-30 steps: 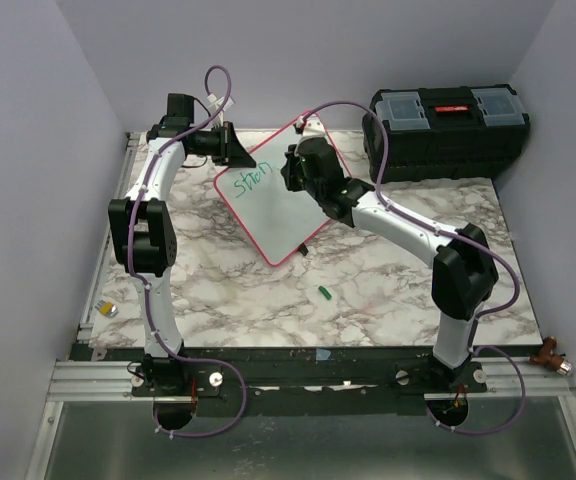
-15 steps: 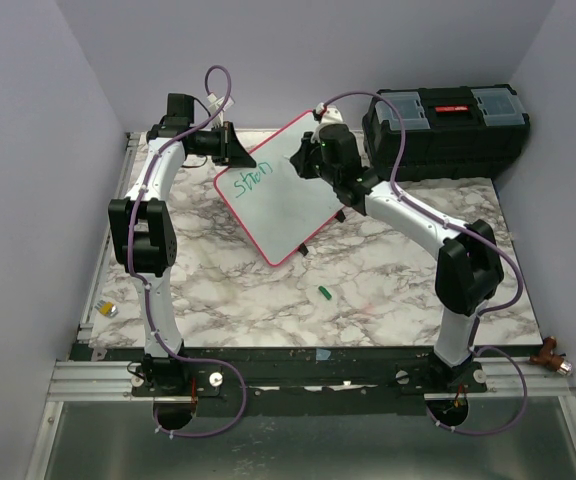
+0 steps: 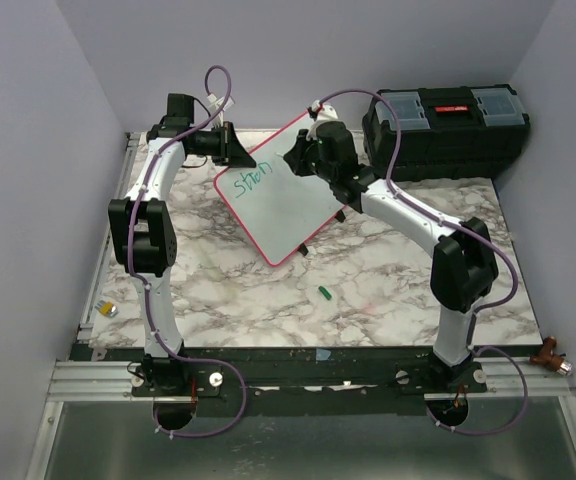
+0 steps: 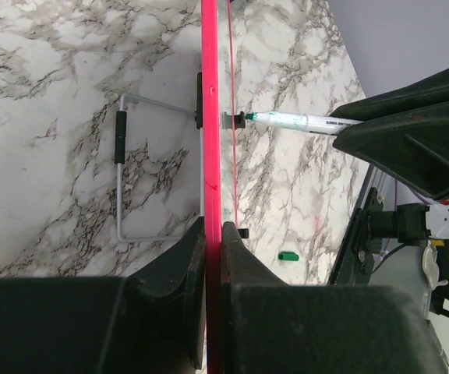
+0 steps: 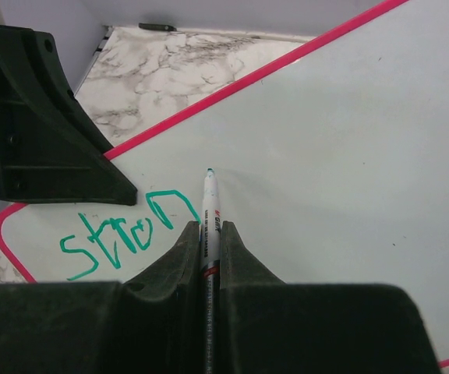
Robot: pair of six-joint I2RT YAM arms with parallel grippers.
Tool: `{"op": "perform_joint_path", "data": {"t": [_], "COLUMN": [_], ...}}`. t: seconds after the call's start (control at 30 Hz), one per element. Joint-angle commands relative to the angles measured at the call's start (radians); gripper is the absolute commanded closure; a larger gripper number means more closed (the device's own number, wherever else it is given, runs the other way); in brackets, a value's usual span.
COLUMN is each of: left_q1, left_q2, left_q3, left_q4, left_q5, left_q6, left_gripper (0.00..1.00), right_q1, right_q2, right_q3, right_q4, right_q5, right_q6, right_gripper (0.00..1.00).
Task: Write a sentence on the whiteboard
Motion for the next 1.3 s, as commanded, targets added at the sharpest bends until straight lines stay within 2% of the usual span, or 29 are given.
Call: {"op": "perform_joint_path", "data": {"t": [0.0, 0.47, 0.87, 1.27], "left_q1": [-0.028, -0.028, -0.028, -0.028], "left_q2": [-0.004, -0.002, -0.003, -0.006], "left_q3": [-0.006, -0.004, -0.004, -0.007], "left_q4": [-0.007, -0.005, -0.005, -0.005], "left_q5": [0.03, 0.035, 0.033, 0.033], "left_q6": [0.065, 0.063, 0.062, 0.064], "left_gripper": [1.0, 1.0, 1.0, 1.0], "right_q1": [0.005, 0.005, 0.006, 0.005], "right_q2": [0.038, 0.079, 0.035, 0.002], "right_q3": [0.046, 0.073, -0.043, -0.099], "right_q4": [0.012, -0.005, 0.025, 0.026], "right_q5": [-0.02, -0.063, -0.12, -0.054], "right_q6": [0.009, 0.011, 0.05, 0.06], "right_gripper": [0.99, 0.99, 0.99, 0.99]}}
